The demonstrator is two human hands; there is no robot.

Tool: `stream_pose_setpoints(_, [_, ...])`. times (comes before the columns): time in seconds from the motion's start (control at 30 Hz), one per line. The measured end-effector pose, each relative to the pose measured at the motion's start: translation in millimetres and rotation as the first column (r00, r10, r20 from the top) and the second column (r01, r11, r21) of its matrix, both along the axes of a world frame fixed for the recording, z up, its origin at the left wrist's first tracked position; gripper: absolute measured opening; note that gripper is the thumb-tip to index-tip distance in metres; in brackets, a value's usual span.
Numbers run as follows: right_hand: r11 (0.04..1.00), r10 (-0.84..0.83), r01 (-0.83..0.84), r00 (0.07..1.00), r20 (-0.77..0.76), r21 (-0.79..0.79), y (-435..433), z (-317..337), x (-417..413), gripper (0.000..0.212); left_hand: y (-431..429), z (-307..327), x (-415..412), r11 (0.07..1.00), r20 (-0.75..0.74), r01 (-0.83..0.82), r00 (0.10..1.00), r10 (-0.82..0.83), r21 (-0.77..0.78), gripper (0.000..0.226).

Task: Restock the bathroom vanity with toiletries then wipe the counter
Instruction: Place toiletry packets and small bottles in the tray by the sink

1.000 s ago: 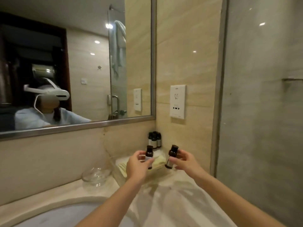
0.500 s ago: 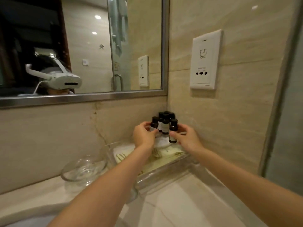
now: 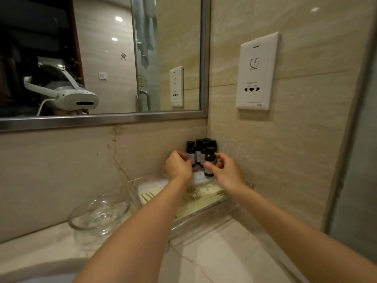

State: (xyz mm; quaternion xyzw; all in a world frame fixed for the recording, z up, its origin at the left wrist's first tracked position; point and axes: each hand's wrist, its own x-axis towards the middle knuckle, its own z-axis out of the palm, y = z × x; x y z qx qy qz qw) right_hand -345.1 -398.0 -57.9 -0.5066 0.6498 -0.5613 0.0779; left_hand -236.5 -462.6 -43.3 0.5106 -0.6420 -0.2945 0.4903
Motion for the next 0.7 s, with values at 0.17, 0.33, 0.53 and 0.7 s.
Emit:
stream_pose_setpoints(0.17, [1.000, -0.009, 0.009, 1.000, -0.005, 0.000, -0.6, -0.7, 0.0, 0.025, -2.7, -1.8, -0.2, 1.000, 0.039, 0.000, 0.999, -0.001, 0.017, 0.014])
stream_pose_setpoints(0.33, [1.000, -0.008, 0.008, 0.999, -0.033, 0.001, 2.6, -0.7, 1.0, 0.021, -0.1, -3.4, -0.5, 1.000, 0.046, -0.003, 0.999, 0.004, -0.022, 0.010])
stream_pose_setpoints(0.53, [0.999, -0.024, 0.024, 1.000, -0.010, 0.039, -1.0, 0.3, 3.2, 0.021, 2.5, -1.3, 5.1, 1.000, -0.001, 0.003, 1.000, -0.003, 0.018, 0.020])
stream_pose_setpoints(0.7, [0.995, -0.051, 0.050, 0.999, 0.001, 0.091, -2.6, 1.8, 3.2, 0.023, 1.0, -2.2, 5.6, 0.999, -0.018, -0.009, 1.000, 0.010, 0.038, 0.028])
